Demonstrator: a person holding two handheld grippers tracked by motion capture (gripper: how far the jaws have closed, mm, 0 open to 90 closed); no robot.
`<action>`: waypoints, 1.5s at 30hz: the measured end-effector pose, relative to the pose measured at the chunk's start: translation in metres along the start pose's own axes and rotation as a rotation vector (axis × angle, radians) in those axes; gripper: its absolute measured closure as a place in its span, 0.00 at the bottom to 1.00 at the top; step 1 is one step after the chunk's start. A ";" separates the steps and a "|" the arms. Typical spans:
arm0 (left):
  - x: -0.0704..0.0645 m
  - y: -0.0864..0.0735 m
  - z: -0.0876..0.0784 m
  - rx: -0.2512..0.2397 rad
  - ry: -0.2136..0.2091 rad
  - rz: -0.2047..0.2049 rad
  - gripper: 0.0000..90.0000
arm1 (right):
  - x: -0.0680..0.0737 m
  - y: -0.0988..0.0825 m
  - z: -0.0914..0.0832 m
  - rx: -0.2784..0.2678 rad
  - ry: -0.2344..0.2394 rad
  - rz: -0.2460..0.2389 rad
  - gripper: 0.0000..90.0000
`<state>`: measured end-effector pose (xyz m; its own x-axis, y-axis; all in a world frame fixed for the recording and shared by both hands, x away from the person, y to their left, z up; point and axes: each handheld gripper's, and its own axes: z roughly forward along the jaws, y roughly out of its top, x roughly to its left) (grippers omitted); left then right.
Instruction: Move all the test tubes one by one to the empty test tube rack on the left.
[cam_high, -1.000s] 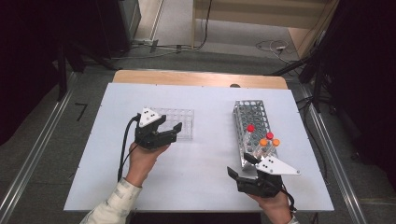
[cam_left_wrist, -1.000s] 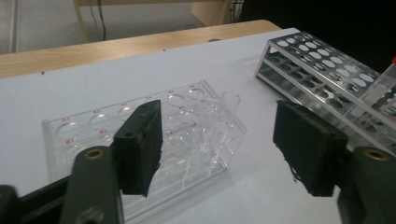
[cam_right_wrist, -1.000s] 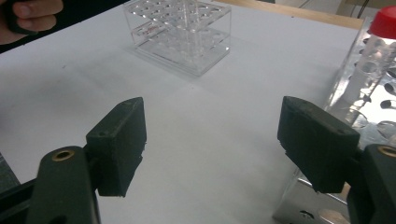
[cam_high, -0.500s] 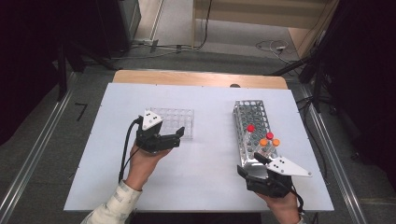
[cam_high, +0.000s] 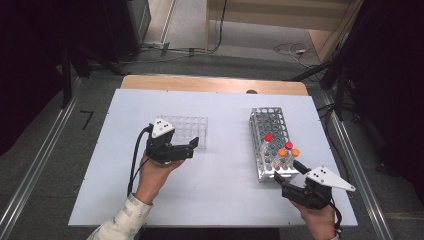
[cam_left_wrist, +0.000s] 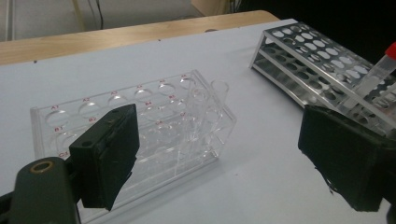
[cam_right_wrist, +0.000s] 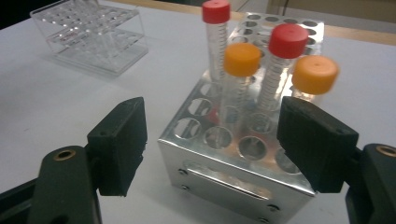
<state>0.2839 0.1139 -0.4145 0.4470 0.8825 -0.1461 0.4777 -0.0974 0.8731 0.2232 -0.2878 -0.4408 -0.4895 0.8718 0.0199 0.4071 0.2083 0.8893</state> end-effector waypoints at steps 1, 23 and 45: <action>0.000 0.000 0.000 0.001 0.002 0.001 0.15 | -0.002 -0.001 0.000 -0.002 -0.015 0.003 0.26; -0.006 0.000 0.001 -0.008 -0.045 0.010 0.09 | -0.031 -0.008 0.027 0.001 -0.145 0.019 0.68; -0.005 0.001 0.002 0.002 -0.044 -0.023 0.07 | -0.030 0.012 0.007 -0.086 -0.145 0.034 0.79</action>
<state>0.2834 0.1084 -0.4136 0.4685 0.8636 -0.1862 0.4894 -0.0783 0.8685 0.2483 -0.3086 -0.4340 -0.3571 0.9340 -0.0098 0.3514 0.1441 0.9251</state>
